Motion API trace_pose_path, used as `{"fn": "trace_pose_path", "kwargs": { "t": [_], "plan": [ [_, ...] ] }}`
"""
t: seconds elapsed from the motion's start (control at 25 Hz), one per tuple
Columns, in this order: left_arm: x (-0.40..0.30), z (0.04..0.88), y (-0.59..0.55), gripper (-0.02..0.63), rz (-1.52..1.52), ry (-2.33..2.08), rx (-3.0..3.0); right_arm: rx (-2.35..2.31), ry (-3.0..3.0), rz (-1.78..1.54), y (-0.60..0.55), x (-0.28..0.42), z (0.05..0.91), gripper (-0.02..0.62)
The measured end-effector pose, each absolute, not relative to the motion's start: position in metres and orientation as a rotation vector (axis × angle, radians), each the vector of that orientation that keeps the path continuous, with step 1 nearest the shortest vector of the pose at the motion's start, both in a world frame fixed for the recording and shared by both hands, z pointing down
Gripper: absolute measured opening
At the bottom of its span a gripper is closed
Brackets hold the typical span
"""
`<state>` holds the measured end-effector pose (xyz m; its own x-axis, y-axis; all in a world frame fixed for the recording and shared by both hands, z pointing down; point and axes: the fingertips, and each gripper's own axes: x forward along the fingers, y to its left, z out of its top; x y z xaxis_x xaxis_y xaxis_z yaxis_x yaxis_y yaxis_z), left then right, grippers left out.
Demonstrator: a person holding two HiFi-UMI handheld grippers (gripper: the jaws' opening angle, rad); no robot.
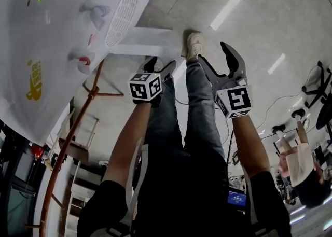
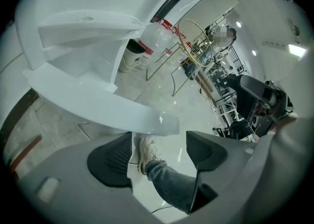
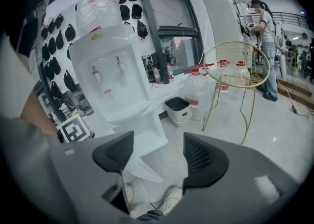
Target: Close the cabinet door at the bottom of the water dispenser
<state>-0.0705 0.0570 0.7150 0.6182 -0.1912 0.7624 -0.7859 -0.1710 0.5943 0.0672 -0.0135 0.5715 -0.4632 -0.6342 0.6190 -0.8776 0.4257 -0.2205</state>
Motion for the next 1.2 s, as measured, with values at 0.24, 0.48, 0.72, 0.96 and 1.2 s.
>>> {"fn": "trace_pose_path", "kwargs": {
  "t": [0.24,0.48,0.72,0.96,1.2],
  "plan": [
    [-0.067,0.715,0.042,0.356,0.620,-0.857,1.675,1.272,-2.244,0.743,-0.019,0.077,0.574,0.310],
    [-0.063,0.717,0.029,0.356,0.613,-0.870,1.667,1.265,-2.241,0.753,-0.027,0.083,0.581,0.299],
    [-0.059,0.717,0.014,0.356,0.607,-0.890,1.674,1.249,-2.259,0.741,-0.047,0.082,0.582,0.285],
    [-0.057,0.717,-0.001,0.356,0.603,-0.908,1.681,1.223,-2.290,0.736,-0.059,0.078,0.583,0.278],
    [-0.055,0.716,-0.014,0.356,0.589,-0.933,1.680,1.204,-2.287,0.745,-0.063,0.083,0.591,0.270]
  ]
}}
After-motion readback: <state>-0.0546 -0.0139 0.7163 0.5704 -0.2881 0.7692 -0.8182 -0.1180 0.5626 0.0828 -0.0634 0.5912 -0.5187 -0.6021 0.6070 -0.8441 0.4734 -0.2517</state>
